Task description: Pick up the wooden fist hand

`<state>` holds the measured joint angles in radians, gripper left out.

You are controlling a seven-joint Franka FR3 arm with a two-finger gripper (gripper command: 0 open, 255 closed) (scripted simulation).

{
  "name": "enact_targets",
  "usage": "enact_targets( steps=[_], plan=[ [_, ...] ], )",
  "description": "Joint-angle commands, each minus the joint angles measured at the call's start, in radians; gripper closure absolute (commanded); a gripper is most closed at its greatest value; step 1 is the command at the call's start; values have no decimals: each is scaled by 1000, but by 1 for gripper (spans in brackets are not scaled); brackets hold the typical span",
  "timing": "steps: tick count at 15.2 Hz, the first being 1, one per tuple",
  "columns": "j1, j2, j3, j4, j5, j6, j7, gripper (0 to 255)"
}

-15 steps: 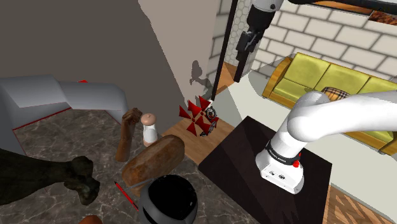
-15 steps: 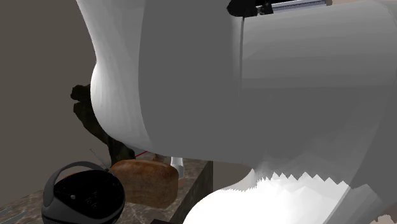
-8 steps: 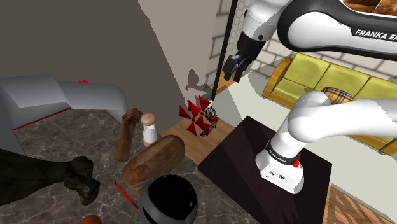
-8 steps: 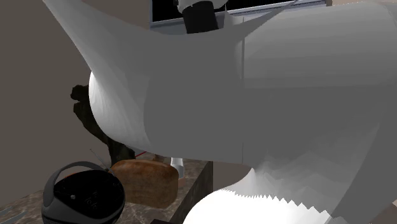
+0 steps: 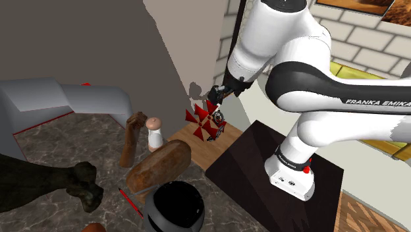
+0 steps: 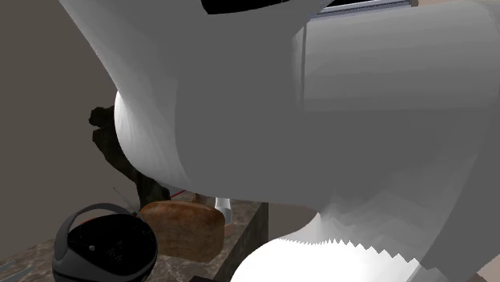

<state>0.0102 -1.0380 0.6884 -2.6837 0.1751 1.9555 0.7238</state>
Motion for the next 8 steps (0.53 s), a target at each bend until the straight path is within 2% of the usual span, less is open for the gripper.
enact_targets(
  steps=[1,4,8],
  plan=[
    [-28,31,104,7,26,50,106,0],
    [-107,86,264,44,47,117,251,0],
    [-270,148,493,130,51,186,438,0]
  ],
)
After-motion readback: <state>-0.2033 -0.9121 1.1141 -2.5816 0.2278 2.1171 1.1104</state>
